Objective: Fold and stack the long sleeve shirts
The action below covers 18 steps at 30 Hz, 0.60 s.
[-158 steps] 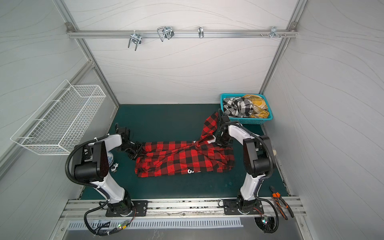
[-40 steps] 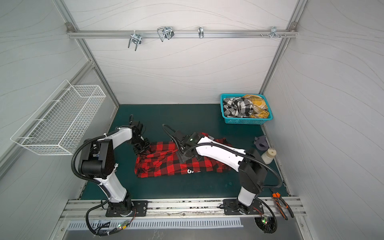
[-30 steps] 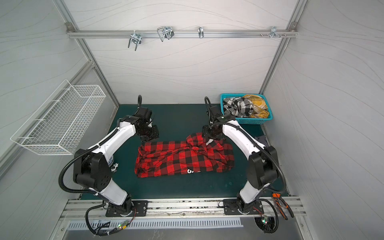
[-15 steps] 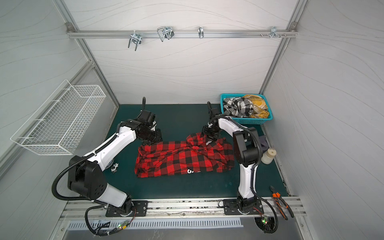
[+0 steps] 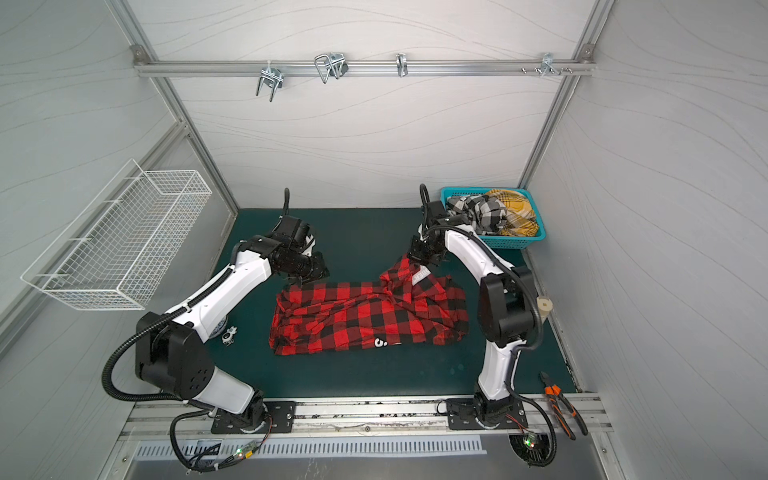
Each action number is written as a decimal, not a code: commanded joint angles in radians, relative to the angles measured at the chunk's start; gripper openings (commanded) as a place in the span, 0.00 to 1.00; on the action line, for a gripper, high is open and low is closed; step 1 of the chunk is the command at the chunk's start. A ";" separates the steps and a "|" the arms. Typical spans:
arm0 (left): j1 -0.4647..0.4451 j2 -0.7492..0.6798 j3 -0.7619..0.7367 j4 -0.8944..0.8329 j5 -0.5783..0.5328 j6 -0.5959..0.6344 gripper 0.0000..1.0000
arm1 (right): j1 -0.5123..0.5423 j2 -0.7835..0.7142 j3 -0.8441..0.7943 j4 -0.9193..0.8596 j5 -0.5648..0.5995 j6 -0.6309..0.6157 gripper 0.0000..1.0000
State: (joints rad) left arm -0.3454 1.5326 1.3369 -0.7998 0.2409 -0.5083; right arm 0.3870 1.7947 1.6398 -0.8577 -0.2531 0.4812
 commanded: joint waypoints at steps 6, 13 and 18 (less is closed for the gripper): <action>-0.161 -0.002 0.091 0.151 0.034 0.049 0.44 | 0.126 -0.090 0.127 -0.253 0.145 -0.024 0.01; -0.290 -0.005 0.014 0.264 -0.001 0.076 0.51 | 0.136 -0.099 0.043 -0.210 0.107 0.026 0.00; -0.426 -0.005 -0.074 0.411 -0.192 0.143 0.62 | 0.114 -0.068 0.040 -0.217 0.042 0.047 0.00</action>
State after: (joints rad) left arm -0.7212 1.5326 1.2919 -0.5198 0.1715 -0.4259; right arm 0.5125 1.7084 1.6752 -1.0409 -0.1738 0.5045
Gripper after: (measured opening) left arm 0.612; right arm 0.060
